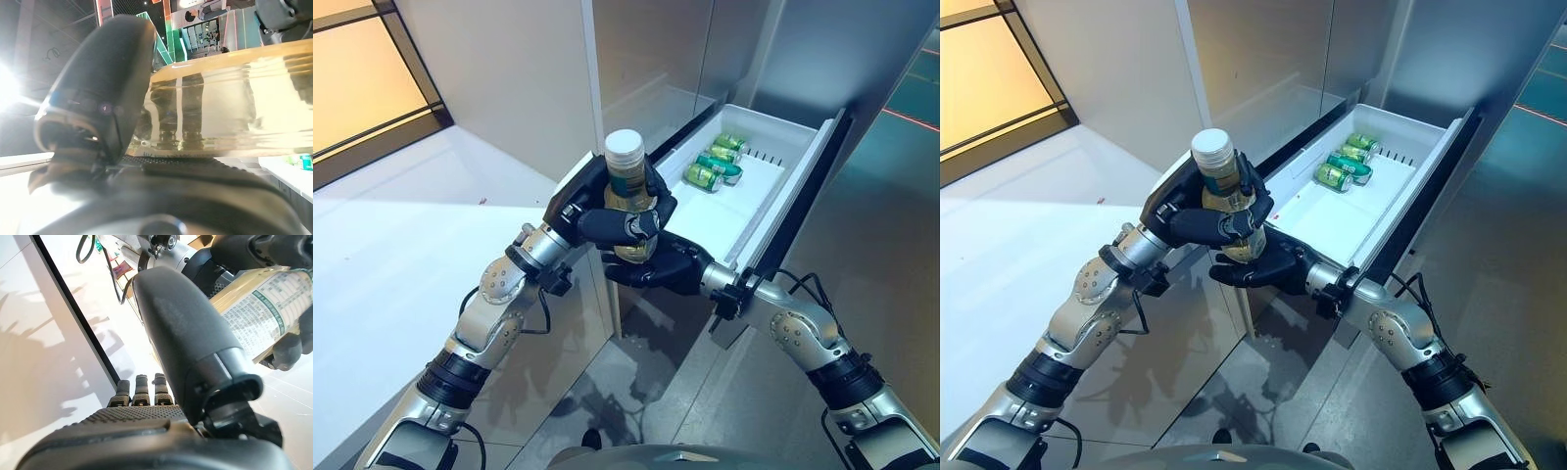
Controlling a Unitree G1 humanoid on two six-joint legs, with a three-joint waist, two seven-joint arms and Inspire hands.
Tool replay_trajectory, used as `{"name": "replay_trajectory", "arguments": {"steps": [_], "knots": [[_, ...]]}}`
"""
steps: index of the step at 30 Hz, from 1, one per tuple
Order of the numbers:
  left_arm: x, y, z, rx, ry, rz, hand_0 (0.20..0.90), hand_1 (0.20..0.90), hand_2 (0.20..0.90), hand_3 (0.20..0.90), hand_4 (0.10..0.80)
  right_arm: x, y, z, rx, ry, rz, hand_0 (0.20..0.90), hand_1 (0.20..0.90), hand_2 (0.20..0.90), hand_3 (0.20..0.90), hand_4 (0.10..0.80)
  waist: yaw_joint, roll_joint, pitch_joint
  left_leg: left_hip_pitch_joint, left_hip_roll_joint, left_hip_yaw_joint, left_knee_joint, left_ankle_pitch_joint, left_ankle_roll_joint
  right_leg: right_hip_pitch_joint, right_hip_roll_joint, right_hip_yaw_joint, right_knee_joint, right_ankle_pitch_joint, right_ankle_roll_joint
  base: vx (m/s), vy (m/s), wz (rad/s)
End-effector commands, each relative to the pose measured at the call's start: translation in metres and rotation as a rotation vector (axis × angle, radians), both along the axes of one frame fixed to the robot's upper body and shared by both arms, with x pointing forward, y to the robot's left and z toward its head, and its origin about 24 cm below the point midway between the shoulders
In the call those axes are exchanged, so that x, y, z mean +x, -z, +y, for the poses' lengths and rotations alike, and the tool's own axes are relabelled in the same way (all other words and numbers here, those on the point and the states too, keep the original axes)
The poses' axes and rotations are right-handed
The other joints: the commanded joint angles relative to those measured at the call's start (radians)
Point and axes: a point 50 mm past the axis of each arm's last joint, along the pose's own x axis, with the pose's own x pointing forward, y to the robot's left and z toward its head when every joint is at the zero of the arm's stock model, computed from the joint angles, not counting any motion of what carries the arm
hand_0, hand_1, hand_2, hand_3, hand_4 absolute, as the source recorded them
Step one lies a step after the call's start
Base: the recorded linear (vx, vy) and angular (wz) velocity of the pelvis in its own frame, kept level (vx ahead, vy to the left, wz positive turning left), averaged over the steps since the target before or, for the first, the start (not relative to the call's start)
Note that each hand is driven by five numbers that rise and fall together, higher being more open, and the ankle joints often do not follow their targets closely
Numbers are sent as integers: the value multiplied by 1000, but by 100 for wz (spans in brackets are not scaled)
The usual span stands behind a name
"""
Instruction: Put drinks into fridge and close the fridge
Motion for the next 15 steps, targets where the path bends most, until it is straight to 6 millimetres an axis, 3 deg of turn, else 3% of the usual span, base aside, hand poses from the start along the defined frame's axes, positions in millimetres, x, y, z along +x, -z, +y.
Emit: {"name": "replay_trajectory", "arguments": {"steps": [1, 7, 15], "knots": [[6, -50, -8, -66, 17, -237, 300, 300, 300, 200, 100, -2, -88, 19, 260, -124, -395, 900, 900, 900, 900, 800, -9, -25, -63, 40, -101, 51, 7, -130, 83, -31, 49, 6, 97, -92, 11, 0, 0, 0], [9, -43, -11, -87, 69, -153, 300, 300, 300, 200, 100, 4, -101, 13, 224, -62, -478, 900, 900, 900, 900, 800, -12, -25, -62, 40, -102, 56, 12, -133, 85, -33, 49, 10, 99, -91, 12, 0, 0, 0], [8, -32, -23, -93, 148, -79, 300, 300, 300, 200, 100, 7, -99, 14, 128, -65, -502, 900, 900, 900, 900, 800, -17, -25, -60, 41, -102, 57, 16, -134, 86, -35, 51, 17, 101, -90, 11, 0, 0, 0]]}}
